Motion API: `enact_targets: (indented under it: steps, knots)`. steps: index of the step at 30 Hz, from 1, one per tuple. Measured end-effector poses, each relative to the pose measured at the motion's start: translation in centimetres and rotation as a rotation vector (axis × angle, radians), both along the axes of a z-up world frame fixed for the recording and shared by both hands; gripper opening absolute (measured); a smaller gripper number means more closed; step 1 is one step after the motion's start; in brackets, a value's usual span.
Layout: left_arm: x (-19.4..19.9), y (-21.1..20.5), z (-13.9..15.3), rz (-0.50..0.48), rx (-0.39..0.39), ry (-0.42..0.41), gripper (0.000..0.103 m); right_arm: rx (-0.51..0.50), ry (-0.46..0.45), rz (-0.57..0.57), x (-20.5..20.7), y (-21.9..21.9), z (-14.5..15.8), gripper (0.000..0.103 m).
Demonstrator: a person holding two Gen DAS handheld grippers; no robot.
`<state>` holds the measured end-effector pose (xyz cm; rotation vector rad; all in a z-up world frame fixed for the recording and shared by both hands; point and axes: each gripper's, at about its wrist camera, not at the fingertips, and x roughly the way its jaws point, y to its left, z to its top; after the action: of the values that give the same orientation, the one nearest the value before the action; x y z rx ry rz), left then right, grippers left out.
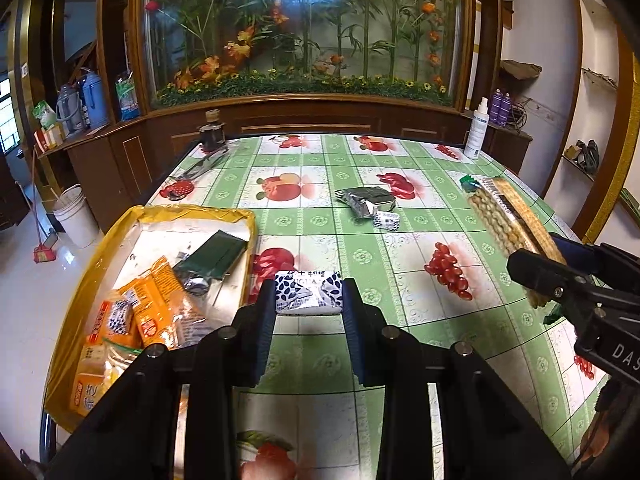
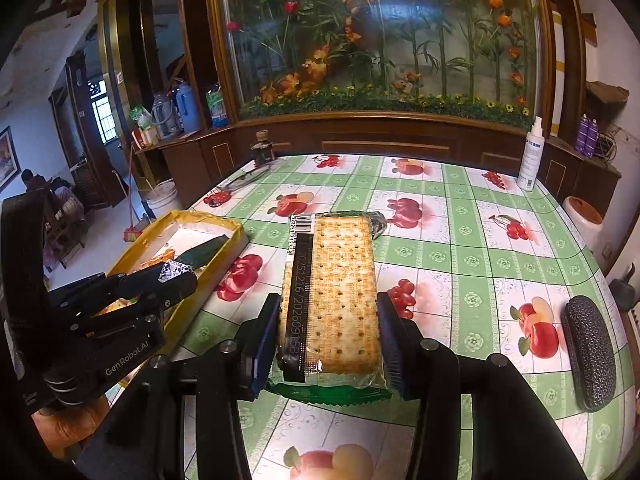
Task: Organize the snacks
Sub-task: 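Carry the white-black packet and cracker-stick pack over the yellow tray with both tools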
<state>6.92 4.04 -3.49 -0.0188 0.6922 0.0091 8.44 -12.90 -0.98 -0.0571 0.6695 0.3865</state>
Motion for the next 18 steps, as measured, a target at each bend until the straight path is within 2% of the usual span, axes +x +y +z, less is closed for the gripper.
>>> enact_targets:
  steps: [18]
  knots:
    - [-3.4,3.3,0.8,0.102,0.057,-0.020,0.030,0.008,-0.048,0.088,-2.5,3.8,0.4,0.047]
